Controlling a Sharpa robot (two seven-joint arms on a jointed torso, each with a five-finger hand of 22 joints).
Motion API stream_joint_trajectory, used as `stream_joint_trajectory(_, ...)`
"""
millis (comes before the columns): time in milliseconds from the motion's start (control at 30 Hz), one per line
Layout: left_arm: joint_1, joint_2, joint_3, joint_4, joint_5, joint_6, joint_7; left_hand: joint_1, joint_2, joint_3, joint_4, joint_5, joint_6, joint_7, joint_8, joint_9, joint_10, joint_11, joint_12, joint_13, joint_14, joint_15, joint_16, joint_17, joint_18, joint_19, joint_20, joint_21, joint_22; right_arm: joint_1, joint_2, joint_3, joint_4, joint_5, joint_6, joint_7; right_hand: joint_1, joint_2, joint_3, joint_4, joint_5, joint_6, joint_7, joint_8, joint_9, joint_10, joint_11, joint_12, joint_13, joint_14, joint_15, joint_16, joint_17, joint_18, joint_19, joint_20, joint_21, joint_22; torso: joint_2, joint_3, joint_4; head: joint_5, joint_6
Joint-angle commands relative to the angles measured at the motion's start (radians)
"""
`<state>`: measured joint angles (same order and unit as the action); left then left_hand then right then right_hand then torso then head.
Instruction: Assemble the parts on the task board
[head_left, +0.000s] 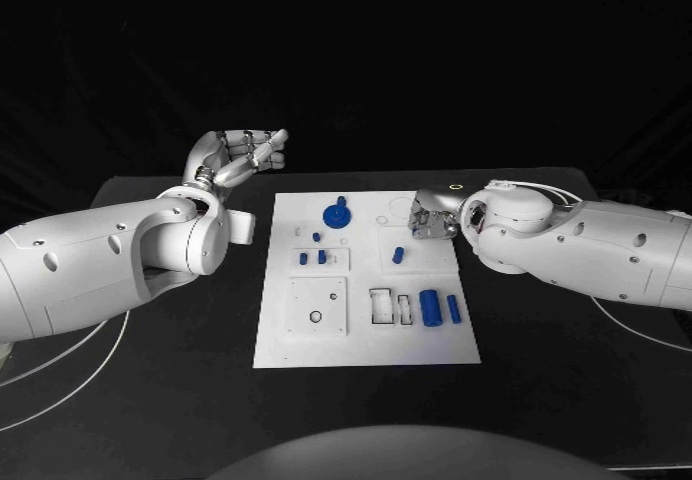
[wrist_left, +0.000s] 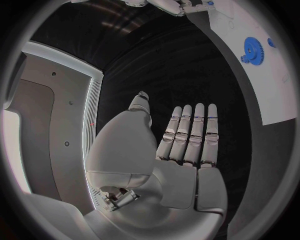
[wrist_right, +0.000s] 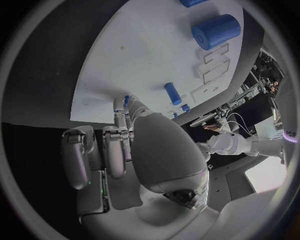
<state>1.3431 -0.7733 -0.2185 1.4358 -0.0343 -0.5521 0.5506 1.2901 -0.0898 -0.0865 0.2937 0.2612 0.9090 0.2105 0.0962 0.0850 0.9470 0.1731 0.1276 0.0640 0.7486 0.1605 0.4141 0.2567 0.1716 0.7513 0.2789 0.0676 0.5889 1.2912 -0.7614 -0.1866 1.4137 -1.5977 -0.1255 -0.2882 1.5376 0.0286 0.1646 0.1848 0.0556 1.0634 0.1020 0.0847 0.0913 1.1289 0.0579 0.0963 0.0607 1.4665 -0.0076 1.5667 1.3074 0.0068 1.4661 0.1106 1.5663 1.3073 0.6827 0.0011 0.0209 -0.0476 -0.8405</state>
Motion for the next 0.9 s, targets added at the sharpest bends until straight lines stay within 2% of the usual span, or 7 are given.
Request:
stream_joint_trajectory(33, 0.001, 0.002, 0.001, 0.000, 0.004, 0.005, 0.007, 0.000, 0.008, 0.005, 0.002, -0.003, -0.006, 0.002, 0.004, 0.001, -0.007, 0.001, 0.005, 0.001, -0.005, -0.002, 0.003, -0.001, 0.012, 0.004, 0.001, 0.000, -0.001, -0.012, 0.003, -0.008, -0.002, -0.014, 0.067, -0.025, 0.003, -0.009, 0.004, 0.000, 0.000, 0.006, -0.001, 0.005, 0.001, 0.011, -0.001, -0.007, 0.000, 0.104, -0.006, 0.004, 0.263, -0.007, 0.105, -0.010, 0.004, 0.263, 0.000, 0.0005, 0.0014, 0.000, 0.000)
stream_joint_trajectory(300, 0.001, 0.002, 0.001, -0.003, 0.004, 0.007, 0.005, 0.000, 0.008, 0.005, 0.002, -0.003, -0.006, 0.002, 0.004, 0.001, -0.007, 0.001, 0.005, 0.001, -0.005, -0.002, 0.003, -0.001, 0.012, 0.004, 0.001, 0.000, -0.001, -0.015, 0.003, -0.008, 0.002, -0.016, 0.067, -0.045, 0.015, -0.018, 0.020, -0.013, 0.003, 0.028, 0.000, 0.009, 0.003, 0.040, -0.004, -0.011, 0.001, 0.104, -0.009, 0.004, 0.263, -0.007, 0.105, -0.013, 0.004, 0.263, 0.000, -0.0001, 0.0006, 0.001, 0.000)
stream_joint_trajectory(433, 0.001, 0.003, 0.001, -0.004, 0.004, 0.009, 0.003, 0.000, 0.009, 0.005, 0.002, -0.004, -0.006, 0.002, 0.005, 0.001, -0.007, 0.001, 0.006, 0.001, -0.005, -0.002, 0.004, -0.002, 0.012, 0.005, 0.001, 0.000, -0.002, -0.016, -0.001, -0.008, 0.008, -0.019, 0.047, -0.048, 0.020, -0.020, 0.030, -0.020, 0.004, 0.055, 0.001, 0.018, 0.008, 0.069, -0.004, -0.010, 0.001, 0.104, -0.010, 0.004, 0.263, -0.007, 0.105, -0.015, 0.004, 0.263, 0.001, -0.0002, 0.0007, 0.000, 0.001)
stream_joint_trajectory(633, 0.001, 0.005, 0.001, -0.005, 0.004, 0.011, 0.002, 0.000, 0.009, 0.005, 0.002, -0.004, -0.006, 0.002, 0.005, 0.001, -0.007, 0.001, 0.006, 0.001, -0.005, -0.002, 0.004, -0.002, 0.012, 0.005, 0.001, 0.000, -0.002, -0.017, -0.011, -0.008, 0.022, -0.023, -0.018, -0.036, 0.019, -0.023, 0.040, -0.028, 0.007, 0.084, 0.002, 0.027, 0.014, 0.107, -0.003, -0.012, 0.001, 0.104, -0.006, 0.004, 0.263, -0.007, 0.105, -0.013, 0.004, 0.263, 0.001, 0.0003, 0.0016, -0.001, 0.001)
stream_joint_trajectory(900, 0.001, 0.003, 0.001, -0.005, 0.004, 0.012, 0.000, 0.000, 0.011, 0.006, 0.002, -0.004, -0.006, 0.002, 0.005, 0.001, -0.007, 0.001, 0.006, 0.001, -0.005, -0.003, 0.005, -0.003, 0.012, 0.006, 0.001, 0.000, -0.003, -0.018, -0.034, -0.008, 0.047, -0.020, -0.138, -0.004, 0.017, -0.027, 0.043, -0.030, 0.007, 0.093, 0.002, 0.029, 0.016, 0.118, -0.003, -0.016, 0.000, 0.104, -0.002, 0.004, 0.263, -0.007, 0.105, -0.010, 0.004, 0.263, 0.001, 0.0000, 0.0008, 0.001, -0.001)
